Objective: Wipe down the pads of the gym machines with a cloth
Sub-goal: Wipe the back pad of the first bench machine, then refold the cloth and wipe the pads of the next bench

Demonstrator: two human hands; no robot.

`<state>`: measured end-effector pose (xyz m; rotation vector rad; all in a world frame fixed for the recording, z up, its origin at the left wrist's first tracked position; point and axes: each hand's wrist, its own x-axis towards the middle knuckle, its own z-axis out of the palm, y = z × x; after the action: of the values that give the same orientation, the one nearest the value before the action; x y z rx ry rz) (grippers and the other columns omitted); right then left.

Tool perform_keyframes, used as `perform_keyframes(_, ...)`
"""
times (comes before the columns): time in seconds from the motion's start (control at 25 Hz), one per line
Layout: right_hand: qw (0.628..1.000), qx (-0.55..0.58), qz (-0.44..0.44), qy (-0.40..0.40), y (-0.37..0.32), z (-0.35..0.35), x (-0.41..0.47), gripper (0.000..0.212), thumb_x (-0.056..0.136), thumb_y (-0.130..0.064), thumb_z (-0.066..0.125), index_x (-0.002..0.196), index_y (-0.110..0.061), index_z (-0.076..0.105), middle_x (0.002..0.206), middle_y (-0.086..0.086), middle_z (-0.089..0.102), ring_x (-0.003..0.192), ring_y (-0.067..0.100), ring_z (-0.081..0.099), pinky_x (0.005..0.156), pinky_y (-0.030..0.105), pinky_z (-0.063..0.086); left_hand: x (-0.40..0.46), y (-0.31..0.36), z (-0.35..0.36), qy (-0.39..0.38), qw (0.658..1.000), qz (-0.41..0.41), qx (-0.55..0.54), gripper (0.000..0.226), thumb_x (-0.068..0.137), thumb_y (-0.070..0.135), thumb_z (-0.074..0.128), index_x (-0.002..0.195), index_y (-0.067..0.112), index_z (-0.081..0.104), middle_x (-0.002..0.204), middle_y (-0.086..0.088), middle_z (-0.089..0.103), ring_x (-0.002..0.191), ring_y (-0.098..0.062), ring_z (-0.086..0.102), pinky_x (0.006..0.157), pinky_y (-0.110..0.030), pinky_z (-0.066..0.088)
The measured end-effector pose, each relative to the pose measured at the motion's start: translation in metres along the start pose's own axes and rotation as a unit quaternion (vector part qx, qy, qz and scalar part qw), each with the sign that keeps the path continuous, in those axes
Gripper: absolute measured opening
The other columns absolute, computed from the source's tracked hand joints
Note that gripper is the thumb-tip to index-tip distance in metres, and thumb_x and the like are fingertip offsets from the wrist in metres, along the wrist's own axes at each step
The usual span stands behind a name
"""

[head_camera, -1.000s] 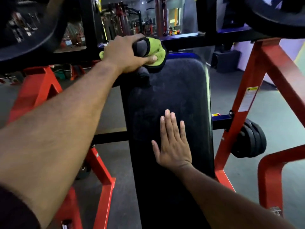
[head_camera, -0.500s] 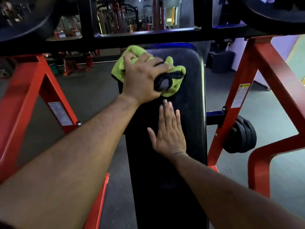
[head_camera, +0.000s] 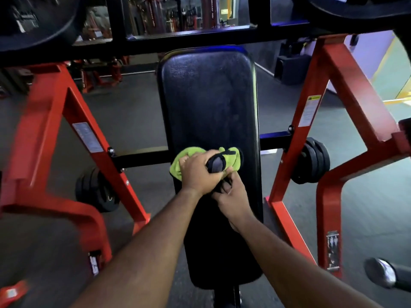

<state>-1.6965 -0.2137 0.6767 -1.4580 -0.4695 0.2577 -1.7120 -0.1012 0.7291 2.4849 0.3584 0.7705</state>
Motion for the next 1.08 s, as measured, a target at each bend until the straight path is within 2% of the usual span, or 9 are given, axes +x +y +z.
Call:
perform_keyframes(0.08, 0.998, 0.029, 0.044, -0.028, -0.002, -0.010, -0.027, 0.049, 0.071, 0.013, 0.067, 0.112, -0.008, 0.050, 0.108, 0.008, 0.066, 0.106, 0.018, 0.064, 0.096, 0.035, 0.052, -0.028, 0.004, -0.004, -0.046, 0.954, -0.159, -0.249, 0.039, 0.070, 0.050, 0.077, 0.097, 0.022, 0.073, 0.091, 0.001, 0.077, 0.090, -0.024, 0.071, 0.085, -0.047, 0.057)
perform_keyframes(0.2, 0.998, -0.052, -0.001, -0.034, -0.016, -0.021, -0.056, 0.051, 0.075, -0.008, 0.076, 0.119, -0.011, 0.050, 0.115, 0.006, 0.065, 0.113, 0.014, 0.061, 0.103, 0.038, 0.048, -0.071, 0.018, -0.018, -0.038, 0.763, -0.334, -0.552, 0.014, 0.092, 0.021, 0.065, 0.092, 0.013, 0.077, 0.096, -0.014, 0.076, 0.090, -0.031, 0.071, 0.072, -0.038, 0.061)
perform_keyframes(0.32, 0.988, -0.145, -0.038, -0.021, -0.044, -0.026, -0.076, 0.062, 0.077, -0.040, 0.078, 0.131, -0.026, 0.051, 0.125, -0.009, 0.063, 0.118, 0.003, 0.058, 0.105, 0.030, 0.046, -0.100, 0.039, -0.036, -0.070, 0.681, -0.317, -0.657, 0.034, 0.101, 0.027, 0.047, 0.093, 0.014, 0.077, 0.094, -0.012, 0.076, 0.085, -0.026, 0.073, 0.071, -0.035, 0.061)
perform_keyframes(0.48, 0.983, -0.183, 0.029, 0.004, -0.078, -0.036, -0.128, 0.070, 0.074, -0.064, 0.071, 0.135, -0.033, 0.053, 0.125, -0.016, 0.064, 0.114, -0.002, 0.059, 0.100, 0.024, 0.045, -0.138, 0.052, -0.056, -0.114, 0.592, -0.308, -0.737, 0.043, 0.092, 0.034, 0.053, 0.124, 0.008, 0.066, 0.122, -0.021, 0.066, 0.112, -0.035, 0.064, 0.100, -0.046, 0.050)
perform_keyframes(0.56, 0.987, -0.147, 0.041, 0.051, -0.087, -0.044, -0.165, 0.047, 0.079, -0.050, 0.077, 0.118, -0.027, 0.067, 0.109, -0.009, 0.073, 0.100, 0.003, 0.067, 0.088, 0.026, 0.050, -0.165, 0.056, -0.060, -0.159, 0.575, -0.316, -0.737, 0.046, 0.085, 0.027, 0.057, 0.125, 0.006, 0.064, 0.120, -0.021, 0.067, 0.110, -0.035, 0.063, 0.106, -0.048, 0.045)
perform_keyframes(0.68, 0.979, -0.134, 0.005, 0.152, -0.099, -0.054, -0.223, 0.012, 0.088, -0.025, 0.074, 0.099, -0.022, 0.076, 0.092, -0.004, 0.077, 0.086, 0.006, 0.071, 0.078, 0.028, 0.055, -0.204, 0.078, -0.069, -0.246, 0.563, -0.313, -0.725, 0.038, 0.074, 0.012, 0.053, 0.105, 0.006, 0.074, 0.103, -0.016, 0.073, 0.096, -0.031, 0.067, 0.099, -0.045, 0.050)
perform_keyframes(0.76, 0.956, -0.157, -0.008, 0.247, -0.104, -0.063, -0.259, 0.011, 0.092, -0.021, 0.067, 0.094, -0.016, 0.077, 0.085, -0.006, 0.076, 0.080, 0.007, 0.069, 0.073, 0.028, 0.054, -0.222, 0.098, -0.068, -0.276, 0.573, -0.319, -0.703, 0.043, 0.064, 0.005, 0.057, 0.103, 0.003, 0.073, 0.104, -0.018, 0.072, 0.099, -0.036, 0.067, 0.093, -0.044, 0.054)
perform_keyframes(0.92, 0.884, -0.194, 0.012, 0.425, -0.110, -0.098, -0.339, 0.029, 0.095, -0.023, 0.056, 0.066, -0.018, 0.061, 0.060, -0.007, 0.058, 0.060, 0.007, 0.050, 0.058, 0.038, 0.042, -0.254, 0.157, -0.046, -0.311, 0.631, -0.265, -0.659, 0.071, 0.062, -0.017, 0.055, 0.128, 0.008, 0.055, 0.119, -0.021, 0.064, 0.109, -0.039, 0.062, 0.094, -0.052, 0.051)
perform_keyframes(1.08, 0.834, -0.087, 0.046, 0.543, -0.120, -0.136, -0.409, 0.028, 0.095, -0.022, 0.050, 0.079, -0.003, 0.063, 0.077, 0.020, 0.065, 0.070, 0.019, 0.056, 0.063, 0.043, 0.049, -0.295, 0.227, -0.032, -0.389, 0.603, -0.267, -0.643, 0.055, 0.074, -0.018, 0.052, 0.122, 0.009, 0.061, 0.109, -0.017, 0.071, 0.092, -0.031, 0.071, 0.074, -0.039, 0.060)
